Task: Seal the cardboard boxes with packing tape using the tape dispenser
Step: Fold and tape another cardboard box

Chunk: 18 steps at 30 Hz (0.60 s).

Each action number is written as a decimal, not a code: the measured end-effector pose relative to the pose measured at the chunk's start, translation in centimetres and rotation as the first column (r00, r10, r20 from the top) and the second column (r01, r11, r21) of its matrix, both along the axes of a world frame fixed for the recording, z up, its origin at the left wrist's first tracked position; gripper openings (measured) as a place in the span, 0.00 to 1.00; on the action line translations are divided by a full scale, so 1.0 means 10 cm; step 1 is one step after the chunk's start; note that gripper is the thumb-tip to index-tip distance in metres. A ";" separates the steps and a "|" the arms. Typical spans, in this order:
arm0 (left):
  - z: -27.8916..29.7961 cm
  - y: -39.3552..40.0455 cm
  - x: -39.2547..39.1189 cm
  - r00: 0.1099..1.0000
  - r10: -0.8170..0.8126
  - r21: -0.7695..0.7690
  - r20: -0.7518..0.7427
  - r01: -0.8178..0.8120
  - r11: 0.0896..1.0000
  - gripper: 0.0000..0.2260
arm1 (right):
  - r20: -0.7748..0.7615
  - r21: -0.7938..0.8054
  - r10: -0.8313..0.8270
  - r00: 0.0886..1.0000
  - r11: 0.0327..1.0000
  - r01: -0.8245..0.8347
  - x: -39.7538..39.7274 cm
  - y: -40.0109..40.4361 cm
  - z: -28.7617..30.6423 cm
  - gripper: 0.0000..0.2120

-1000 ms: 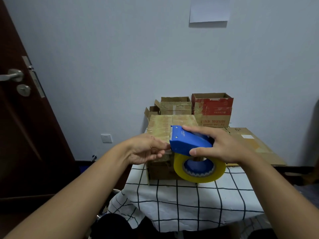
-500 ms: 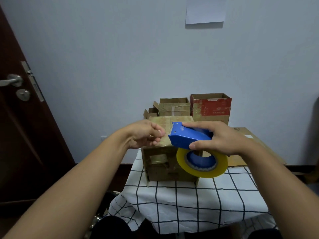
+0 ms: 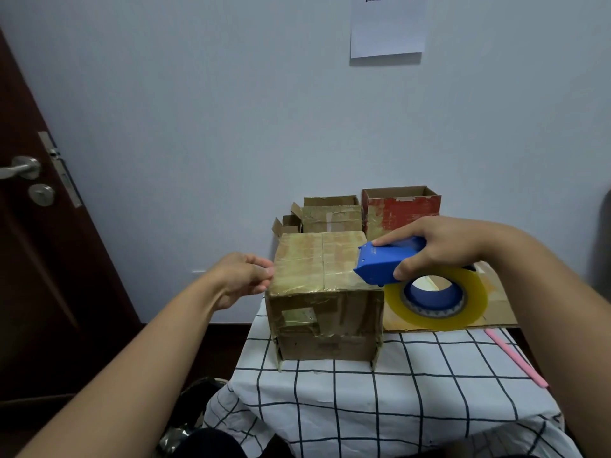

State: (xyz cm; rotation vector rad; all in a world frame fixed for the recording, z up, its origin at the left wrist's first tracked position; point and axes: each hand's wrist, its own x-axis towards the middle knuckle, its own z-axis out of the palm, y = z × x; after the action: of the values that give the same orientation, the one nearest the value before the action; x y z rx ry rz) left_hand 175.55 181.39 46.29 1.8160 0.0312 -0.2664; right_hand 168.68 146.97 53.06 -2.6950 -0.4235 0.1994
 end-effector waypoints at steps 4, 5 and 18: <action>-0.10 -0.05 -0.06 0.991 0.045 0.117 0.124 -0.060 0.991 0.06 | -0.039 -0.035 0.009 0.999 0.999 -0.011 0.06 0.02 -0.02 0.24; -0.12 -0.05 -0.07 0.988 0.055 0.132 0.146 -0.075 0.988 0.06 | -0.046 -0.043 0.011 0.999 0.999 -0.013 0.07 0.03 -0.03 0.25; -0.26 -0.12 -0.16 0.940 0.063 0.291 0.337 -0.168 0.942 0.09 | -0.098 -0.109 0.019 0.995 0.994 -0.030 0.14 0.11 -0.04 0.26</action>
State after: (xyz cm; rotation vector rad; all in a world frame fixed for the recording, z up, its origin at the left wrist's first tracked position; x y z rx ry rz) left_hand 173.95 180.19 43.72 2.1493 -0.0515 0.1338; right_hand 170.09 148.10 52.66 -2.7751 -0.4285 0.3698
